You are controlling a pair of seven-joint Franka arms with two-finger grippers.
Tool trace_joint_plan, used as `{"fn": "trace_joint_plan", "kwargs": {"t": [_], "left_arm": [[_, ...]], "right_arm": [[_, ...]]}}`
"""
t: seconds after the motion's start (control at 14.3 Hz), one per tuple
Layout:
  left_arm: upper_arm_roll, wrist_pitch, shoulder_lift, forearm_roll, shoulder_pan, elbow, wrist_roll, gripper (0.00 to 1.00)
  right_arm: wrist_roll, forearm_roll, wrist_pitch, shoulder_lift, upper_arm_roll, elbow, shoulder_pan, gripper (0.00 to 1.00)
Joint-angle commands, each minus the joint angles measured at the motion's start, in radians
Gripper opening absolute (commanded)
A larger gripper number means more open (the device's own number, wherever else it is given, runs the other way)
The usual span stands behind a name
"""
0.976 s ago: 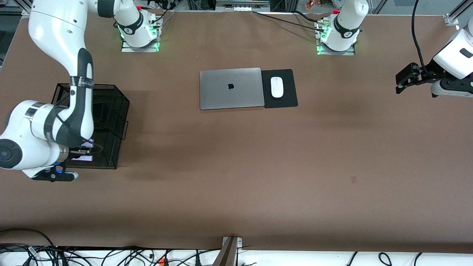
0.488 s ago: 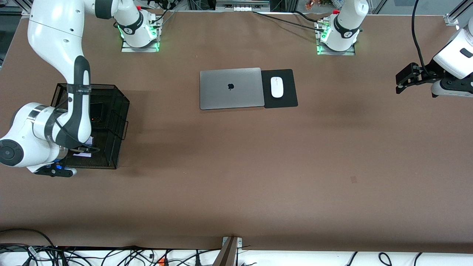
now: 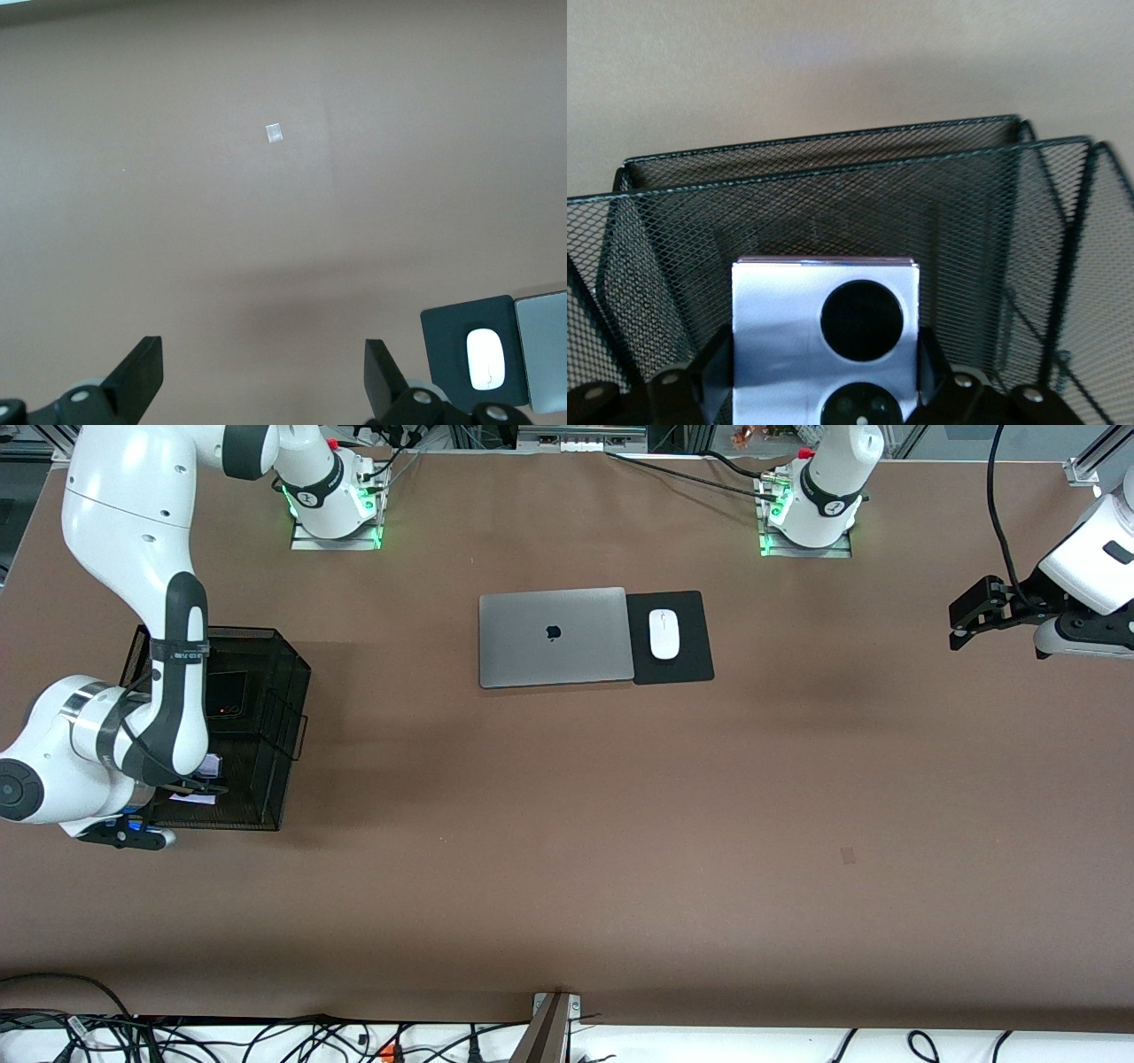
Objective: Place phones with both arms
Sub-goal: 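Lower the white phone into the mesh basket with the right gripper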
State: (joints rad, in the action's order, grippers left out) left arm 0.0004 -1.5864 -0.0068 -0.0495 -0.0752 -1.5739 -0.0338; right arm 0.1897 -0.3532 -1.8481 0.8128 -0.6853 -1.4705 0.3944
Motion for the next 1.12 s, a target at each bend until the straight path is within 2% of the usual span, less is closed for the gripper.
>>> {"fn": "trace_joint_plan", "kwargs": {"t": [0.0,0.14,0.28,0.35,0.42,0.7,0.91,1.05], "left_arm": [[-0.004,0.008,0.010,0.023,0.011,0.026,-0.009,1.00],[-0.004,0.008,0.010,0.023,0.011,0.026,-0.009,1.00],[-0.004,0.009,0.010,0.023,0.011,0.025,-0.011,1.00],[-0.004,0.009,0.010,0.023,0.011,0.025,-0.011,1.00],[-0.004,0.009,0.010,0.023,0.011,0.025,-0.009,1.00],[-0.004,0.009,0.008,0.023,0.011,0.026,-0.009,1.00],[-0.005,0.011,0.010,0.023,0.011,0.026,-0.009,1.00],[-0.005,0.011,0.010,0.023,0.011,0.025,-0.009,1.00]], "right_arm": [[0.020,-0.020,-0.010,-0.012,0.009,-0.027,-0.006,0.05],[0.020,-0.020,-0.013,-0.010,0.007,-0.025,-0.006,0.12],[0.020,-0.020,-0.017,-0.012,0.007,-0.021,-0.006,0.53],[0.020,-0.021,-0.029,-0.012,0.007,-0.019,-0.006,0.85],[0.019,-0.021,-0.043,-0.012,0.007,-0.017,-0.006,0.99],[0.017,-0.029,-0.048,-0.020,0.007,-0.007,-0.003,1.00],[0.014,-0.027,-0.005,-0.021,0.007,0.084,-0.003,0.99],[0.008,-0.029,0.076,-0.020,0.007,0.159,-0.006,0.98]]}}
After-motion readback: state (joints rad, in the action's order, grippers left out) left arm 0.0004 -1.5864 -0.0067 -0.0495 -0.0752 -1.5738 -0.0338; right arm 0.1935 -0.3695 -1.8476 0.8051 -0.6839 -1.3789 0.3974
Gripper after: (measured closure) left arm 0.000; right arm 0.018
